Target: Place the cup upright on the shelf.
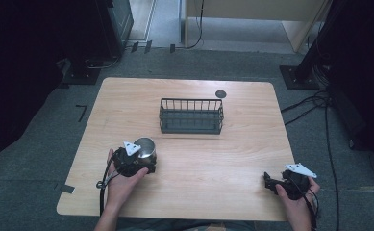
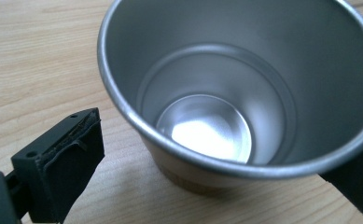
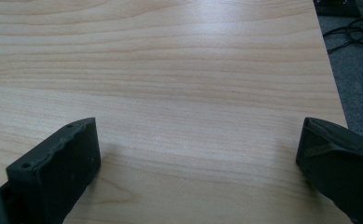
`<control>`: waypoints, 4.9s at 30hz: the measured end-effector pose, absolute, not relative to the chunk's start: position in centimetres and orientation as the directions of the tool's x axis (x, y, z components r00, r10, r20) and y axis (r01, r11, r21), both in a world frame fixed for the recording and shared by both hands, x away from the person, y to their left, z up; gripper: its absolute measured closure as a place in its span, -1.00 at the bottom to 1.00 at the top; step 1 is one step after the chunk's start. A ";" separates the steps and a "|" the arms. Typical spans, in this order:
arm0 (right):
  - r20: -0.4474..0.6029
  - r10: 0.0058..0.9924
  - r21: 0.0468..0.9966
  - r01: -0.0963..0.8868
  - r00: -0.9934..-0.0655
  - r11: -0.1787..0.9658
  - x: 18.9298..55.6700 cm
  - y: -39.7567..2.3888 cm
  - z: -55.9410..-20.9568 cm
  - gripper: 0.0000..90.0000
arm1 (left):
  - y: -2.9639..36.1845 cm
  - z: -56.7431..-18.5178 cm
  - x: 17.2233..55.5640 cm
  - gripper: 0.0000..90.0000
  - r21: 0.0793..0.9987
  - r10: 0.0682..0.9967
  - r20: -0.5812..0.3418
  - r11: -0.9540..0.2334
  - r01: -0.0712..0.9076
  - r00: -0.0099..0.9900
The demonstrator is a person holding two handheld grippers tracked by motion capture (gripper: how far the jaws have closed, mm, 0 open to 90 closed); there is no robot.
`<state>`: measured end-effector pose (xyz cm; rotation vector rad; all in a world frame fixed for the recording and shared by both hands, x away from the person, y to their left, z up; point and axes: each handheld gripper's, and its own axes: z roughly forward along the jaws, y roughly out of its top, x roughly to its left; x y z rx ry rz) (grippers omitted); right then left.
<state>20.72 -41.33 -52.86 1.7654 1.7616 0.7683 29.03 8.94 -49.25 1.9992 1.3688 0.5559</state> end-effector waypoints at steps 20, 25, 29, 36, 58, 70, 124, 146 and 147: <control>0.028 1.000 0.713 0.701 -0.010 -0.014 20.7 -41.3 -52.9 -1.00 | 8.1 -49.4 30.1 -0.82 0.693 0.937 0.013 -0.260 0.672 0.349; 0.028 1.000 0.713 0.701 -0.010 -0.014 20.7 -41.3 -52.9 -1.00 | 8.1 -48.7 30.0 -0.82 0.716 0.937 0.003 -0.246 0.654 0.349; 0.029 1.000 0.713 0.701 -0.009 -0.015 20.7 -41.3 -52.9 -1.00 | 7.9 -48.5 30.3 -0.80 0.713 0.936 0.008 -0.252 0.654 0.352; 0.029 1.000 0.713 0.701 -0.009 -0.014 20.7 -41.3 -52.9 -1.00 | 7.7 -48.1 30.4 -0.59 0.718 0.935 0.028 -0.265 0.643 0.354; 0.029 1.000 0.713 0.701 -0.009 -0.015 20.7 -41.3 -52.9 -1.00 | 6.1 -44.1 31.5 -0.58 0.752 0.903 -0.012 -0.276 0.599 0.430; 0.029 1.000 0.713 0.701 -0.009 -0.015 20.7 -41.3 -52.9 -1.00 | 5.1 -42.5 32.4 -0.58 0.766 0.888 -0.029 -0.276 0.580 0.460; 0.029 1.000 0.713 0.701 -0.009 -0.015 20.7 -41.3 -52.9 -1.00 | 0.0 -37.7 40.8 -0.58 0.811 0.865 -0.009 -0.287 0.511 0.501; 0.029 1.000 0.713 0.701 -0.009 -0.015 20.7 -41.3 -52.9 -1.00 | -2.0 -40.0 43.3 -0.58 0.790 0.870 0.009 -0.308 0.530 0.493; 0.029 1.000 0.713 0.701 -0.009 -0.015 20.7 -41.3 -52.9 -1.00 | -2.0 -40.0 43.3 -0.58 0.790 0.870 0.009 -0.308 0.530 0.493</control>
